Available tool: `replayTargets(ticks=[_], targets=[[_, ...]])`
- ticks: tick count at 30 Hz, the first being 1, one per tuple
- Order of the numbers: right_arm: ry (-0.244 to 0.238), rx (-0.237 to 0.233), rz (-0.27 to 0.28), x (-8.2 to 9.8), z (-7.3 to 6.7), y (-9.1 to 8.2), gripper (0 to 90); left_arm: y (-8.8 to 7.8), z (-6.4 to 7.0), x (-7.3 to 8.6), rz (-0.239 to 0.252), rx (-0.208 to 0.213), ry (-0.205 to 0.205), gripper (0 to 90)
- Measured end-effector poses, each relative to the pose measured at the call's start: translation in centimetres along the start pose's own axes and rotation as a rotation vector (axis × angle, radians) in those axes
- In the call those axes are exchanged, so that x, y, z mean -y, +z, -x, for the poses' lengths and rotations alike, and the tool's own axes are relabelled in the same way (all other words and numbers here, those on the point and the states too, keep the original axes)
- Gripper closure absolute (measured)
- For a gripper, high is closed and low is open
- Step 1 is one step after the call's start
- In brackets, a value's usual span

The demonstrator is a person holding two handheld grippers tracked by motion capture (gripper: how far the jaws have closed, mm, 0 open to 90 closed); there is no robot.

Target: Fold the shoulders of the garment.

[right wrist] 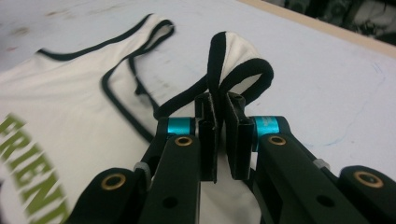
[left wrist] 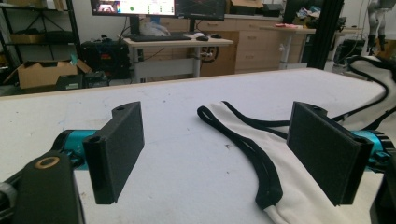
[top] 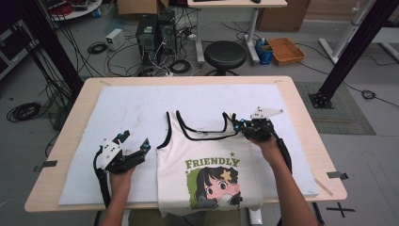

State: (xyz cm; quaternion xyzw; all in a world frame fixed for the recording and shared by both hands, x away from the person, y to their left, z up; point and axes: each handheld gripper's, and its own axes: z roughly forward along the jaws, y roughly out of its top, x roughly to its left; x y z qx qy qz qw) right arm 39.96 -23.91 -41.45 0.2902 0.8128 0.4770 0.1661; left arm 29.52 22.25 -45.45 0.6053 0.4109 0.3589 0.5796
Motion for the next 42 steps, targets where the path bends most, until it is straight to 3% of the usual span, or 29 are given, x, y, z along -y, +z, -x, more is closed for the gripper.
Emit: replayTargets(ticks=[5,7,8,9,12,13,15,16,17,18,19,21,22,23,24,26,29,30,31,32,34,35,36,37,38,39,40,41,42], targets=[[-0.091,-0.073,-0.094,2.7,-1.7,-1.5,82.3,0.1,0.0,-0.1,-0.011,-0.004,-0.008,18.9],[-0.07,-0.084,-0.131,3.3,-1.9,-2.1,64.1,0.2,0.0,-0.1,-0.017,-0.006,-0.007,18.9],[-0.07,-0.084,-0.131,3.3,-1.9,-2.1,64.1,0.2,0.0,-0.1,-0.017,-0.006,-0.007,18.9],[0.011,-0.055,-0.124,3.6,-1.7,-2.9,47.1,0.2,0.0,-0.1,-0.027,-0.006,-0.004,19.2],[0.123,-0.015,-0.023,3.4,-1.8,-3.7,42.8,0.3,0.0,-0.1,-0.032,-0.013,0.001,19.3],[0.121,-0.013,-0.021,3.0,-2.2,-3.6,42.3,0.4,0.0,-0.2,-0.042,-0.018,0.0,19.3],[0.114,-0.055,-0.027,2.6,-3.0,-2.8,44.4,0.5,0.0,-0.2,-0.05,-0.026,-0.007,19.3],[0.088,-0.089,-0.049,2.4,-3.7,-2.3,50.9,0.6,0.0,-0.3,-0.058,-0.029,-0.006,19.3],[0.088,-0.089,-0.049,2.4,-3.7,-2.3,50.9,0.6,0.0,-0.3,-0.058,-0.029,-0.006,19.3],[0.013,-0.145,-0.1,2.3,-5.4,-1.4,63.5,0.8,0.0,-0.4,-0.085,-0.032,-0.01,19.3],[-0.013,-0.146,-0.132,2.3,-5.9,-1.2,73.5,0.9,0.0,-0.5,-0.105,-0.036,-0.011,19.3],[-0.083,-0.122,-0.235,2.9,-6.6,-1.0,84.2,1.3,0.0,-0.8,-0.157,-0.034,-0.02,19.3],[-0.103,-0.114,-0.287,3.3,-6.7,-0.9,86.9,1.3,0.0,-0.8,-0.157,-0.034,-0.02,19.3],[-0.123,-0.103,-0.301,3.8,-6.7,-1.1,87.3,1.8,0.0,-1.4,-0.19,-0.022,-0.028,19.3],[-0.115,-0.097,-0.286,4.1,-6.6,-1.5,87.2,1.8,0.0,-1.4,-0.19,-0.022,-0.028,19.3],[-0.098,-0.074,-0.276,4.5,-6.3,-2.0,81.9,3.1,0.1,-2.5,-0.245,0.011,-0.037,19.3],[-0.025,-0.076,-0.204,4.9,-5.6,-2.7,54.8,4.9,0.4,-3.9,-0.288,0.01,-0.049,19.3],[-0.025,-0.076,-0.204,4.9,-5.6,-2.7,54.8,4.9,0.4,-3.9,-0.288,0.01,-0.049,19.5],[0.031,-0.058,-0.14,4.7,-5.0,-3.4,43.3,6.3,0.4,-4.7,-0.315,0.027,-0.063,19.6],[0.054,-0.044,-0.11,4.5,-4.7,-3.8,39.3,7.1,0.5,-5.1,-0.333,0.03,-0.07,19.6],[0.084,-0.012,-0.059,4.4,-4.3,-4.6,34.4,8.0,0.6,-5.3,-0.355,0.031,-0.072,21.4],[0.088,0.007,-0.041,4.4,-4.2,-5.0,31.6,9.8,0.8,-5.6,-0.405,0.053,-0.078,24.3],[0.088,0.015,-0.036,4.5,-4.0,-5.1,30.7,9.8,0.8,-5.6,-0.405,0.053,-0.078,25.7],[0.085,0.025,-0.034,4.6,-3.9,-5.3,30.6,11.7,1.3,-5.6,-0.47,0.06,-0.08,25.7],[0.087,0.034,-0.034,4.8,-3.6,-5.4,30.5,11.7,1.3,-5.6,-0.47,0.06,-0.08,25.7],[0.095,0.044,-0.031,5.0,-3.4,-5.5,30.2,13.5,1.7,-5.1,-0.533,0.062,-0.089,25.7],[0.095,0.044,-0.031,5.0,-3.4,-5.5,30.2,13.5,1.7,-5.1,-0.533,0.062,-0.089,25.7],[0.11,0.049,-0.026,5.2,-2.9,-5.8,30.2,15.1,2.6,-4.3,-0.601,0.058,-0.056,25.7],[0.112,0.051,-0.024,5.2,-2.8,-5.9,30.2,15.1,2.6,-4.3,-0.601,0.058,-0.056,25.8]])
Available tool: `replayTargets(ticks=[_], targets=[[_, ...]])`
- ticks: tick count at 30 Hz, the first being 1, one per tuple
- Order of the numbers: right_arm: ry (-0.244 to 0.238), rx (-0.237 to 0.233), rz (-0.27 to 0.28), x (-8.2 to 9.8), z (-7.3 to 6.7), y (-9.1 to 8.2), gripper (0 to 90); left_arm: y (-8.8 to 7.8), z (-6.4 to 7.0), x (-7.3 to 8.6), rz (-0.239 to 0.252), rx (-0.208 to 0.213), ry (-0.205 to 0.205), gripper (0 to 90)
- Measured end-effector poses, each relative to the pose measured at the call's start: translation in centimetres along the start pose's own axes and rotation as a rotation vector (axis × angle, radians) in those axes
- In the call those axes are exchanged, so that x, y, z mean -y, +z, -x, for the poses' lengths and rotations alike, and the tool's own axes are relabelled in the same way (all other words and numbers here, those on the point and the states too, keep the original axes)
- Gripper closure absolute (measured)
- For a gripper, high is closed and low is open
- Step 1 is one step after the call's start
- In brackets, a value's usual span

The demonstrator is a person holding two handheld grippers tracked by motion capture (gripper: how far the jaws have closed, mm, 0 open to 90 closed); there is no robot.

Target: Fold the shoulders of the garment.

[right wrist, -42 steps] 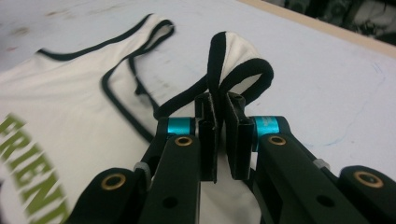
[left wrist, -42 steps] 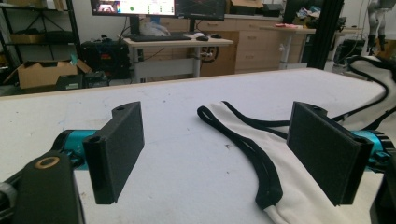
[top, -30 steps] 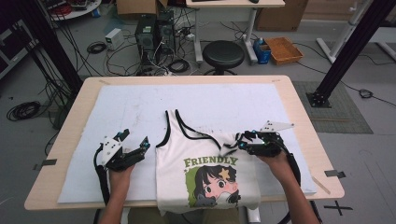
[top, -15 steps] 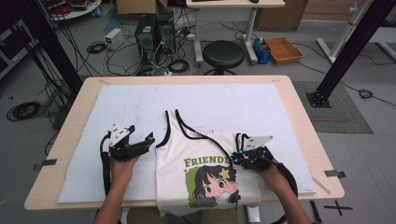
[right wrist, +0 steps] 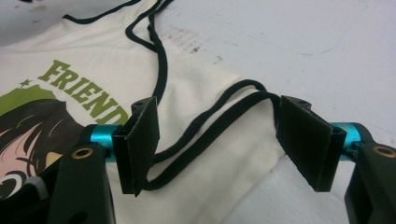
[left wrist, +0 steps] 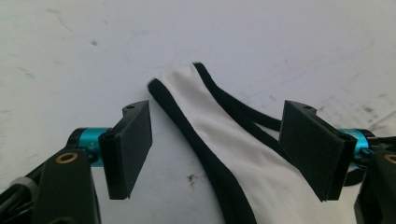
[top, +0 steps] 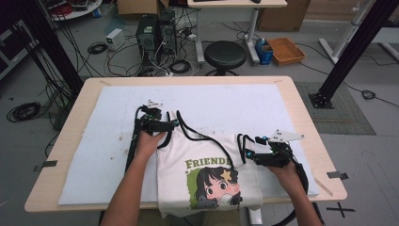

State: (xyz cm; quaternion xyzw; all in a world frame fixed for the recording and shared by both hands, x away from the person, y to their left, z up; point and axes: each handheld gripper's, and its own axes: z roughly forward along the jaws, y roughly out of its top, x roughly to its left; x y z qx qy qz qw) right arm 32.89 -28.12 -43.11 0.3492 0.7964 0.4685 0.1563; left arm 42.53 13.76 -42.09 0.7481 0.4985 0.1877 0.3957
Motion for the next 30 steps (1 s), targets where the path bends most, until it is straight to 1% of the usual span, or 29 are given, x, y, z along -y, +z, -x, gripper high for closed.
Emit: replayTargets(ticks=[1,2,3,4,6,7,8,10,11,12,13,14,15,16,17,18,19,20,21,22,23,24,25,26,27,28,29,30], targets=[[0.0,0.002,0.003,0.0,0.1,-0.1,30.2,1.1,0.6,-0.1,-0.039,-0.008,0.037,25.9],[0.0,0.002,0.003,0.0,0.1,-0.1,30.2,1.1,0.6,-0.1,-0.039,-0.008,0.037,26.7],[0.007,0.004,0.008,0.1,0.3,-0.4,30.2,2.1,1.3,-0.2,-0.07,-0.027,0.076,28.5],[0.007,0.004,0.008,0.1,0.3,-0.4,30.2,2.1,1.3,-0.2,-0.07,-0.027,0.076,29.4],[0.016,0.007,0.019,0.3,0.7,-0.8,30.2,3.4,1.9,-0.3,-0.117,-0.062,0.104,31.1],[0.019,0.007,0.021,0.3,0.8,-0.9,30.2,3.4,1.9,-0.3,-0.117,-0.062,0.104,32.4],[0.022,0.008,0.025,0.4,0.8,-0.9,30.2,3.7,1.9,-0.3,-0.123,-0.073,0.105,34.0],[0.026,0.011,0.027,0.4,0.9,-1.1,30.2,4.0,2.0,-0.2,-0.107,-0.088,0.085,34.6],[0.029,0.011,0.035,0.4,1.1,-1.3,30.2,3.9,1.8,-0.2,-0.102,-0.093,0.081,41.5],[0.029,0.011,0.035,0.4,1.1,-1.3,30.2,3.9,1.8,-0.2,-0.102,-0.093,0.081,45.5],[0.033,0.01,0.037,0.5,1.1,-1.3,30.2,3.8,1.8,-0.3,-0.101,-0.097,0.076,45.5],[0.035,0.014,0.041,0.5,1.2,-1.4,30.2,3.6,1.7,-0.3,-0.103,-0.1,0.085,54.1],[0.039,0.014,0.041,0.5,1.3,-1.5,30.2,3.5,1.6,-0.3,-0.106,-0.077,0.091,63.6],[0.044,0.016,0.041,0.6,1.3,-1.5,30.2,3.5,1.6,-0.2,-0.11,-0.054,0.082,78.7],[0.043,0.017,0.041,0.6,1.3,-1.5,30.1,3.4,1.6,-0.1,-0.102,-0.054,0.076,79.8],[0.044,0.016,0.039,0.6,1.3,-1.4,30.2,3.4,1.5,0.0,-0.086,-0.045,0.063,83.5],[0.043,0.016,0.038,0.6,1.3,-1.5,30.2,3.2,1.3,0.1,-0.078,-0.032,0.048,84.7],[0.043,0.016,0.038,0.6,1.3,-1.5,30.2,3.2,1.3,0.1,-0.078,-0.032,0.048,84.9],[0.042,0.018,0.038,0.6,1.3,-1.5,30.2,2.9,0.8,0.3,-0.044,0.009,0.007,85.0],[0.045,0.019,0.037,0.6,1.3,-1.5,30.2,2.9,0.8,0.3,-0.044,0.009,0.007,85.1],[0.049,0.019,0.039,0.7,1.3,-1.5,30.1,2.6,0.6,0.4,-0.017,0.03,-0.016,85.1],[0.047,0.022,0.041,0.7,1.3,-1.5,30.2,2.2,0.3,0.6,0.017,0.062,-0.044,85.2],[0.047,0.022,0.042,0.7,1.3,-1.5,30.2,1.9,0.1,0.7,0.038,0.086,-0.06,85.2],[0.049,0.022,0.04,0.7,1.3,-1.5,30.2,1.6,-0.1,0.8,0.062,0.124,-0.076,85.2],[0.051,0.02,0.038,0.7,1.2,-1.5,30.2,0.7,-0.3,1.1,0.112,0.175,-0.081,85.2],[0.047,0.019,0.038,0.7,1.2,-1.5,30.2,0.7,-0.3,1.1,0.112,0.175,-0.081,85.2],[0.046,0.02,0.037,0.7,1.1,-1.4,30.2,0.2,-0.6,1.2,0.142,0.208,-0.09,85.2],[0.046,0.02,0.037,0.7,1.1,-1.4,30.2,-0.1,-0.7,1.3,0.162,0.233,-0.105,85.2]])
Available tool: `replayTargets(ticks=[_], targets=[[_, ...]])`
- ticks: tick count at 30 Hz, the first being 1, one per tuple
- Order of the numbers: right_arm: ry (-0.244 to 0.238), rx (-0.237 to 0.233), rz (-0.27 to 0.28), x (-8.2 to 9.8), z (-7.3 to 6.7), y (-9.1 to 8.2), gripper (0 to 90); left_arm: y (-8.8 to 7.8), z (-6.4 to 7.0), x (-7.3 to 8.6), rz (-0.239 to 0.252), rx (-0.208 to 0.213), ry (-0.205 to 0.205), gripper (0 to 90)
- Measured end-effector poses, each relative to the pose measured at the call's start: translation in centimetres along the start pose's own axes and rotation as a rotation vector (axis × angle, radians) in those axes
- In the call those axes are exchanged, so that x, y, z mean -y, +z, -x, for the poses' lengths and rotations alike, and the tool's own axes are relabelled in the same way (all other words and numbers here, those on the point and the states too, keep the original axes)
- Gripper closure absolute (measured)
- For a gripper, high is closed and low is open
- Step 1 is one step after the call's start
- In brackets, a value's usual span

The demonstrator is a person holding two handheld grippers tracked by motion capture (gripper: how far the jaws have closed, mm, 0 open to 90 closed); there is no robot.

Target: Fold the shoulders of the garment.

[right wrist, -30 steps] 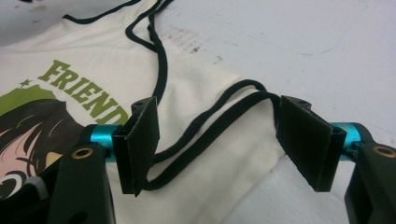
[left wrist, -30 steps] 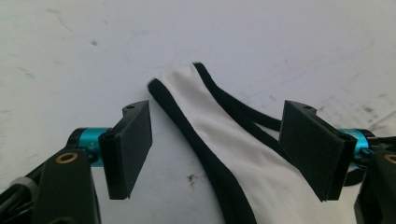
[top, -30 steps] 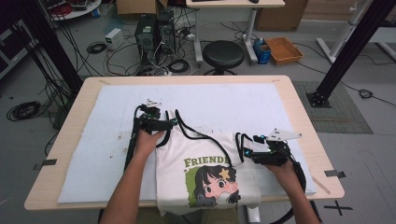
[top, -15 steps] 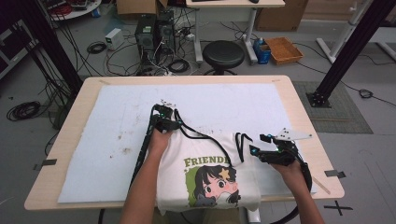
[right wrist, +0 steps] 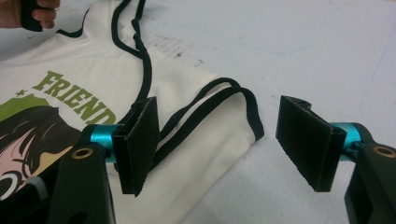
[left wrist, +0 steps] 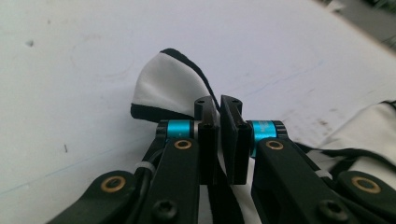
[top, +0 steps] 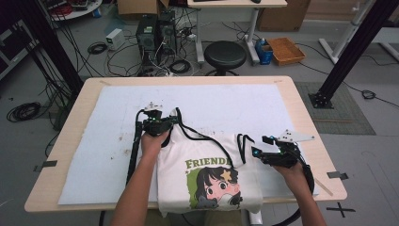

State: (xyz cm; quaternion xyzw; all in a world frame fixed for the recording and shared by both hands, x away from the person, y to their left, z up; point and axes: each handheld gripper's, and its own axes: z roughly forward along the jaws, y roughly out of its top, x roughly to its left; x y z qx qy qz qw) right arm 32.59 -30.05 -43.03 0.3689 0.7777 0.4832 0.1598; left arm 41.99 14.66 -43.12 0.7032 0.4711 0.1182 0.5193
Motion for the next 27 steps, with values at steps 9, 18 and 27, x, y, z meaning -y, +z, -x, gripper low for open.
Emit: replayTargets(ticks=[9,18,27], targets=[[-0.012,-0.009,-0.009,-0.1,-0.4,0.4,30.2,-3.8,1.2,1.8,0.115,0.225,0.019,85.0],[-0.012,-0.01,-0.01,-0.1,-0.5,0.4,30.1,-7.2,2.5,3.9,0.115,0.225,0.007,50.0],[-0.02,-0.011,-0.021,-0.2,-0.8,0.7,30.1,-5.1,4.0,2.8,-0.029,0.244,0.061,38.6]])
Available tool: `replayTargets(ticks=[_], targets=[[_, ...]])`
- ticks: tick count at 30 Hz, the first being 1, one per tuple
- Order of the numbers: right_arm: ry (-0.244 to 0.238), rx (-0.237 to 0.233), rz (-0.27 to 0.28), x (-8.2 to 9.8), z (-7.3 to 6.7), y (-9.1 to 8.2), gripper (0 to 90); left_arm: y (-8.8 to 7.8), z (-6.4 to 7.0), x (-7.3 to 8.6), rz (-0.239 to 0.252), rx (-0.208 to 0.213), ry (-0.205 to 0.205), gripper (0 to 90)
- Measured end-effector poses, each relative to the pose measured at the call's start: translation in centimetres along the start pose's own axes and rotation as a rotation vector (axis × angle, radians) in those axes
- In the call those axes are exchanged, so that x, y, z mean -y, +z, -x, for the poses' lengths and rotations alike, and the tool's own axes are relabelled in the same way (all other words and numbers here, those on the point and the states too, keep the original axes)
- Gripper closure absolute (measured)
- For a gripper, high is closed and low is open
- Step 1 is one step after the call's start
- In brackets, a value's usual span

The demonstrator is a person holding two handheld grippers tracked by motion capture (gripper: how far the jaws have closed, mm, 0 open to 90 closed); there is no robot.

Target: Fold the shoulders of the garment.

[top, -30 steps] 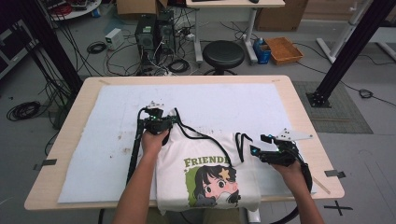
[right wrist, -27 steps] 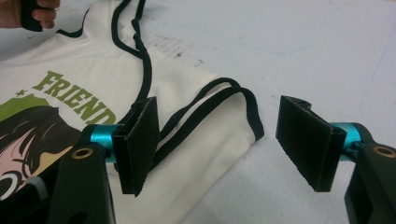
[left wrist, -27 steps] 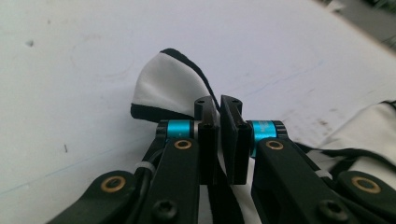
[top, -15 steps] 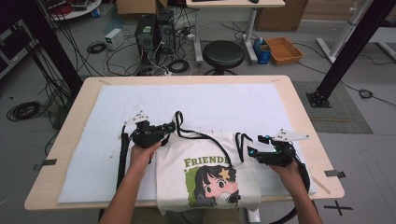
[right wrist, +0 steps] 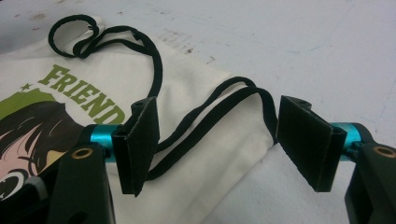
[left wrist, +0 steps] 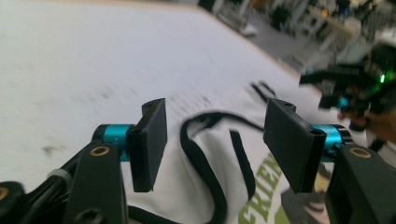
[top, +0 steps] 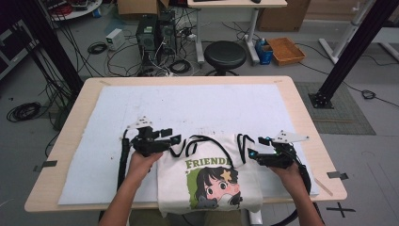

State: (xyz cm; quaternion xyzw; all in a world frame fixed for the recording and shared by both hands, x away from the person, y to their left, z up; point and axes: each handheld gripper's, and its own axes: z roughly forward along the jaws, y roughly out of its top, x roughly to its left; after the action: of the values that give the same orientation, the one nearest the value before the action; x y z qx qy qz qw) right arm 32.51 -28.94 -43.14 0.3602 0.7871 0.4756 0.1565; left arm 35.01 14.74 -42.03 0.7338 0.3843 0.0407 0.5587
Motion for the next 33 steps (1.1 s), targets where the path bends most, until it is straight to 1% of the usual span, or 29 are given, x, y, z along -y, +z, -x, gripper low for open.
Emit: replayTargets(ticks=[1,2,3,4,5,6,7,8,9,10,12,14,15,16,17,18,19,20,22,23,25,27,28,29,30,31,32,33], targets=[[0.001,0.0,0.0,0.0,0.0,0.0,30.1,0.0,0.0,0.0,0.0,0.0,0.0,38.3],[0.001,0.0,-0.001,0.1,0.0,-0.1,30.0,1.2,0.5,0.4,-0.051,0.002,0.027,38.2],[0.002,0.0,-0.003,0.1,0.1,-0.1,30.1,1.8,0.7,0.5,-0.073,0.0,0.036,38.2],[0.002,0.0,-0.004,0.1,0.0,0.0,30.1,2.3,0.8,0.7,-0.093,-0.005,0.034,39.0],[0.0,-0.001,-0.006,0.1,0.0,0.0,30.1,2.3,0.8,0.7,-0.093,-0.005,0.034,44.4],[-0.002,-0.003,-0.007,0.1,-0.1,0.0,30.1,3.0,0.8,1.0,-0.14,0.007,0.023,60.0],[-0.005,-0.004,-0.009,0.1,-0.1,0.0,30.1,3.0,0.8,1.0,-0.14,0.007,0.023,74.9],[-0.005,-0.004,-0.009,0.1,-0.1,0.0,30.1,3.1,1.0,1.1,-0.15,-0.011,0.034,74.9],[-0.008,-0.007,-0.011,0.0,-0.2,0.0,30.1,2.7,1.3,1.3,-0.114,-0.011,0.048,86.4],[-0.007,-0.007,-0.009,0.0,-0.2,0.0,30.1,2.7,1.3,1.3,-0.114,-0.011,0.048,86.5],[-0.007,-0.004,-0.006,0.1,-0.2,-0.2,30.1,1.8,1.6,1.5,-0.076,0.015,0.061,86.5],[-0.007,-0.004,-0.005,0.2,-0.2,-0.3,30.1,0.3,2.3,2.1,-0.062,0.033,0.082,85.2],[-0.007,-0.004,-0.005,0.2,-0.2,-0.3,30.1,-0.3,2.6,2.4,-0.065,0.035,0.086,85.2],[-0.002,-0.003,-0.005,0.2,-0.2,-0.4,30.0,-1.2,3.1,2.9,-0.082,0.02,0.095,80.8],[-0.001,0.0,-0.005,0.2,-0.2,-0.5,30.1,-1.9,3.5,3.5,-0.096,-0.006,0.094,72.5],[0.001,0.0,-0.005,0.3,-0.1,-0.6,30.1,-2.7,3.8,4.0,-0.109,-0.041,0.081,64.0],[0.004,0.001,-0.004,0.3,-0.1,-0.7,30.1,-3.5,4.2,4.3,-0.114,-0.08,0.077,57.8],[0.009,0.004,-0.003,0.4,0.0,-0.8,30.1,-4.9,4.6,4.7,-0.086,-0.115,0.082,51.9],[0.01,0.005,0.0,0.5,0.1,-0.8,30.0,-5.7,4.8,4.6,-0.038,-0.129,0.07,51.2],[0.01,0.005,0.0,0.5,0.1,-0.8,30.0,-5.7,4.8,4.6,-0.038,-0.129,0.07,50.1],[0.012,0.003,-0.007,0.5,0.0,-0.8,30.0,-5.5,4.9,4.1,-0.033,-0.136,0.083,50.0],[0.009,-0.003,-0.012,0.5,-0.1,-0.5,30.0,-4.4,5.0,3.8,-0.051,-0.123,0.088,49.7],[0.003,-0.011,-0.022,0.4,-0.5,-0.3,30.4,-3.5,5.2,3.7,-0.063,-0.11,0.094,49.1],[0.003,-0.011,-0.022,0.4,-0.5,-0.3,30.4,-3.0,5.3,3.7,-0.072,-0.1,0.094,49.1],[-0.014,-0.043,-0.042,0.3,-1.0,0.1,36.1,-2.2,5.7,3.8,-0.076,-0.085,0.1,49.1],[-0.025,-0.062,-0.052,0.3,-1.2,0.3,39.4,-1.2,6.2,3.8,-0.08,-0.063,0.107,49.1],[-0.025,-0.062,-0.052,0.3,-1.2,0.3,39.4,-1.2,6.2,3.8,-0.08,-0.063,0.107,48.5],[-0.032,-0.083,-0.067,0.2,-1.5,0.5,41.5,-0.6,6.4,3.8,-0.073,-0.048,0.113,48.5]])
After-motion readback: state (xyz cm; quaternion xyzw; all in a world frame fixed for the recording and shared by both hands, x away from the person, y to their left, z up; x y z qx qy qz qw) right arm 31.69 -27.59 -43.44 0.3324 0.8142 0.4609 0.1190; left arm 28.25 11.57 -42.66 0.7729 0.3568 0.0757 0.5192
